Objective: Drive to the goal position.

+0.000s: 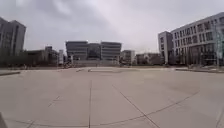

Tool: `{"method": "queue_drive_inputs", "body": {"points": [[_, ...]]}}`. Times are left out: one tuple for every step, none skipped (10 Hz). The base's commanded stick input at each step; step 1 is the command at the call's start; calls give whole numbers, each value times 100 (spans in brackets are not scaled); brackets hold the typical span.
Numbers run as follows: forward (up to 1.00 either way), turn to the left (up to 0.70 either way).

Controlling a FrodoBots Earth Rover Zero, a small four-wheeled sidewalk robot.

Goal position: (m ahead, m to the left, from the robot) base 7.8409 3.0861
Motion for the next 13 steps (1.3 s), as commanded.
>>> {"method": "queue_drive_inputs", "body": {"points": [[70, 10], [70, 8], [70, 2], [70, 2], [70, 2], [70, 2], [70, 10], [70, 15], [70, 15], [70, 15], [70, 15], [70, 15], [70, 15]]}}
